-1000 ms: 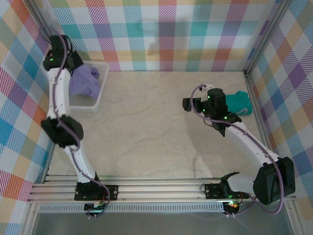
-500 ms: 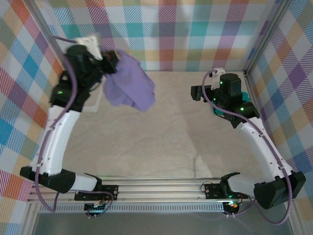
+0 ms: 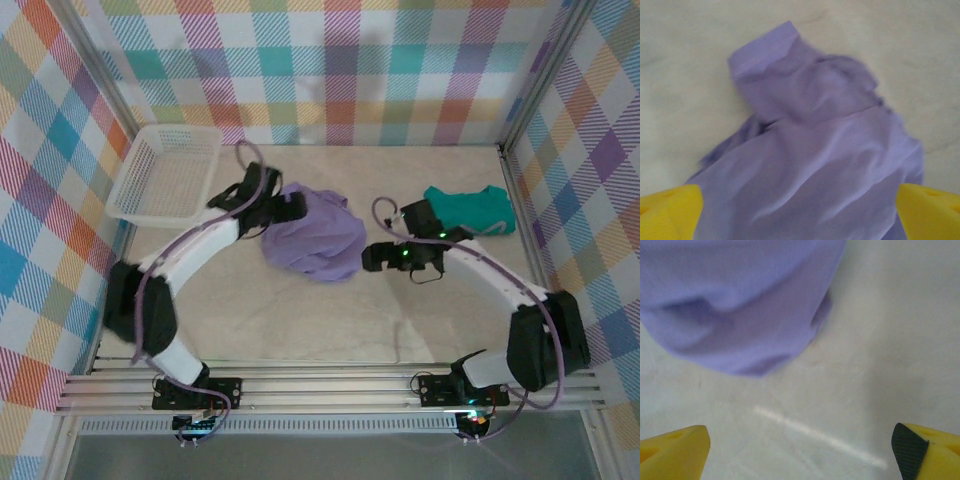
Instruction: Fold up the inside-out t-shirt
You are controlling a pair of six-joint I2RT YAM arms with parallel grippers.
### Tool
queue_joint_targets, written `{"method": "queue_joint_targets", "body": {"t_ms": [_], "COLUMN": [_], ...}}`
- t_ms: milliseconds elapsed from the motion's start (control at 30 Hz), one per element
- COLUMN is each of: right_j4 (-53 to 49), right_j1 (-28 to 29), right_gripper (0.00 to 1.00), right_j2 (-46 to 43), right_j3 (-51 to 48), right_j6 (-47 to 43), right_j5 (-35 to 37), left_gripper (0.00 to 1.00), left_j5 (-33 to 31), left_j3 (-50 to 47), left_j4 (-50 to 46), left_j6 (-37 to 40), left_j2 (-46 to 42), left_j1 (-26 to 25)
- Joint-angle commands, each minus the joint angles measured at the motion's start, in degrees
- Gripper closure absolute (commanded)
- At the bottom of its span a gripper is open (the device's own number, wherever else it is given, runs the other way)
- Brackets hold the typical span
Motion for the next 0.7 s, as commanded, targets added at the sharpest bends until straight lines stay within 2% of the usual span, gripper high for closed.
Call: {"method": "queue_joint_targets", "body": {"t_ms": [0, 100, 200, 300, 367, 467, 533, 567, 667], "right_j4": [9.80, 14.77, 19.17, 24.29, 26.91, 27.24, 25.81, 24.55, 19.85], "right_j1": [2.22, 2.23, 3.05, 3.89, 4.25, 4.25, 4.15, 3.85, 1.85], "right_gripper": [0.10, 0.20, 0.31, 0.43, 0.53, 0.74, 0.97, 1.00, 1.00], "right_j2": [5.21, 11.76, 18.09, 23.24, 24.64, 24.62, 23.45, 22.38, 16.00], "right_j3": [1.06, 2.96, 4.14, 5.76, 6.60, 7.64, 8.65, 9.29, 10.88], "right_j6": [4.53, 6.10, 8.39, 11.17, 12.41, 11.48, 9.26, 8.08, 3.11], "right_j5": [-6.19, -8.96, -11.77, -14.99, -15.58, -13.50, -11.16, -10.24, -6.23], "left_gripper": [0.00, 0.01, 0.05, 0.15, 0.26, 0.44, 0.58, 0.65, 0.98], "left_j5": [-2.29, -0.63, 3.79, 10.71, 13.74, 15.29, 14.98, 14.66, 13.62], "left_j3": [-7.87, -15.79, -21.07, -22.70, -22.57, -21.04, -18.56, -17.43, -13.77], "left_j4": [0.95, 1.37, 4.53, 9.01, 14.30, 19.67, 21.73, 22.34, 21.61], "left_j6": [-1.38, -3.61, -4.82, -5.90, -6.71, -7.32, -6.57, -6.12, -3.62], "left_j2": [-9.64, -10.23, -8.84, -4.27, -0.54, 4.34, 6.39, 6.85, 6.19], "left_j1": [1.13, 1.37, 1.48, 1.44, 1.32, 1.38, 1.39, 1.39, 1.48]}}
